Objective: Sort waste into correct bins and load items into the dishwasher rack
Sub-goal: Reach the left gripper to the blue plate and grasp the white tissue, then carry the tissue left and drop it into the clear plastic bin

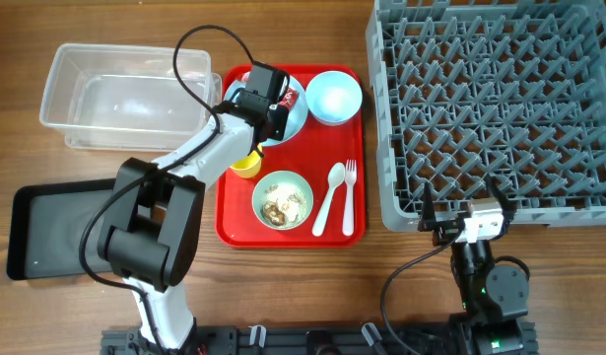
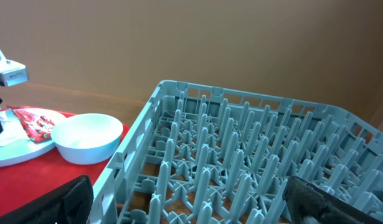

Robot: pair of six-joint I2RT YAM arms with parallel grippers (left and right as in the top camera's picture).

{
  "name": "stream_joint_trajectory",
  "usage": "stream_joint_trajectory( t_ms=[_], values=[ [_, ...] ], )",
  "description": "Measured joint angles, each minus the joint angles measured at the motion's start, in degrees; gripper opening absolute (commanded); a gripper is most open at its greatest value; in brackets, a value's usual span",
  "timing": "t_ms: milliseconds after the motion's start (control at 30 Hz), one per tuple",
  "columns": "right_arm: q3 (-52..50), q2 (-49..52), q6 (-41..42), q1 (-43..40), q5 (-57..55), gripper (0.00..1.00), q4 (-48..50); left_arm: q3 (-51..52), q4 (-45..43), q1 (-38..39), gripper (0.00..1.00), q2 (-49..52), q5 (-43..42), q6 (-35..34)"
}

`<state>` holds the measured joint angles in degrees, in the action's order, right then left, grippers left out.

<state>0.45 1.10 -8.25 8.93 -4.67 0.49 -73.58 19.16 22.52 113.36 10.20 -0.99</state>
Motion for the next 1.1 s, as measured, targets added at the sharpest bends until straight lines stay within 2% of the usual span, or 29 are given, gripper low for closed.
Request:
stream_joint_trajectory(
  t_ms=[200,367,667,800,933,1100],
  values=[
    [0.0,0.0,0.0,0.0,0.0,1.0,0.0,-0.6,0.1,0.0,0.04,-2.5,2.0,-0.2],
    [0.0,0.0,0.0,0.0,0.0,1.0,0.0,-1.3,0.1,0.0,0.04,-11.0,4.7,-0.2],
    [0.0,0.0,0.0,0.0,0.0,1.0,0.0,-2.3,4.3,-0.1,0.04,-27.7,18.9,-0.4],
    [0.0,0.0,0.0,0.0,0.0,1.0,0.0,-2.5,7.9,-2.1,0.04,-30.7,23.3,-0.4],
    [0.0,0.0,0.0,0.0,0.0,1.0,0.0,-2.6,12.4,-8.0,0.04,-30.1,22.0,-0.4],
    [0.0,0.0,0.0,0.0,0.0,1.0,0.0,-2.6,12.8,-17.0,0.04,-25.3,12.1,-0.4]
  ],
)
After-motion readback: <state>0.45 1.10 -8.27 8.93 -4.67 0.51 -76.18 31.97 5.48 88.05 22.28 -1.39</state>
